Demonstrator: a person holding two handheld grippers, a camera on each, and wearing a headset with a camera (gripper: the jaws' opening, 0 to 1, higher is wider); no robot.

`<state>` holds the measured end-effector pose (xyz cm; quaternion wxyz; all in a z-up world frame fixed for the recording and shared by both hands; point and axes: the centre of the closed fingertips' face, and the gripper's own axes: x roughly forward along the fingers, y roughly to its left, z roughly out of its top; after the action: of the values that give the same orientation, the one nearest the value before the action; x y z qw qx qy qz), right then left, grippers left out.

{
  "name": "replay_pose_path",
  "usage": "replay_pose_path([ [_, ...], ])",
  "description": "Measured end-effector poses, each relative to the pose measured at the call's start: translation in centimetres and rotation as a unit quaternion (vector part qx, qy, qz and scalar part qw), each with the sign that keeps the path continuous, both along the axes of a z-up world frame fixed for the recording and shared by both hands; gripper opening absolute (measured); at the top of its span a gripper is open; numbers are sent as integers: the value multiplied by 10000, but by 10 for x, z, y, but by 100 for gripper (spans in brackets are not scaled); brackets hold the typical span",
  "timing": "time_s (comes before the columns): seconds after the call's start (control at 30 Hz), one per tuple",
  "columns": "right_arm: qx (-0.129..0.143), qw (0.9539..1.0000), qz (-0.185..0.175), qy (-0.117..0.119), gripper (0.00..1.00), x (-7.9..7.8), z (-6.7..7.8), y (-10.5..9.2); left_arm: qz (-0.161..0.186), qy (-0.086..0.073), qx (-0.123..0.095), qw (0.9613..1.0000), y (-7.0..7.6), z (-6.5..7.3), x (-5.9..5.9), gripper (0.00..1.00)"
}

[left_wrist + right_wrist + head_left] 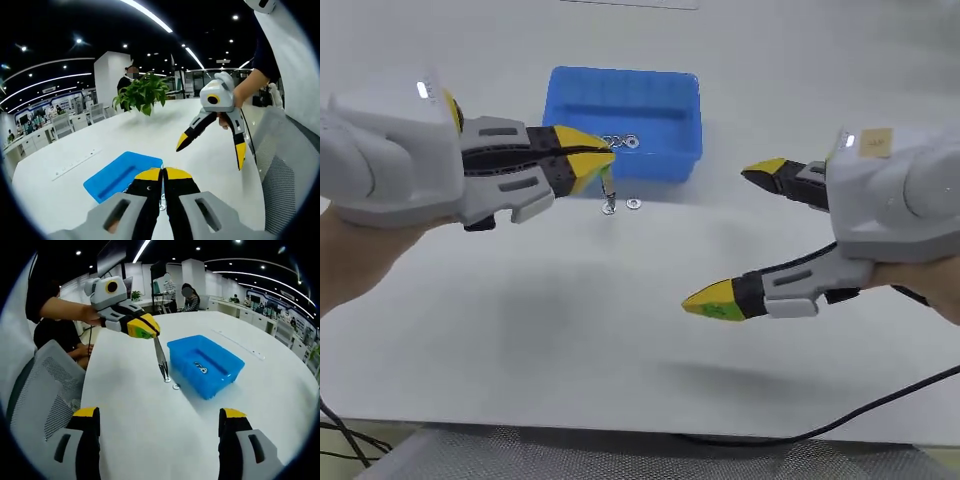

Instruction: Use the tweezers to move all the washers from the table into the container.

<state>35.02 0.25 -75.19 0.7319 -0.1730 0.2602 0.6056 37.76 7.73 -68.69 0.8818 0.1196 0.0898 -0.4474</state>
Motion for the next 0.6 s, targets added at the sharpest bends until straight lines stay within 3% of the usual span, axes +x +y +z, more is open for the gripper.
replay_pose_path([
  [0.6, 35, 9996, 270, -1, 100, -3, 3, 12, -28, 76, 26, 10000, -1, -6, -2, 5],
])
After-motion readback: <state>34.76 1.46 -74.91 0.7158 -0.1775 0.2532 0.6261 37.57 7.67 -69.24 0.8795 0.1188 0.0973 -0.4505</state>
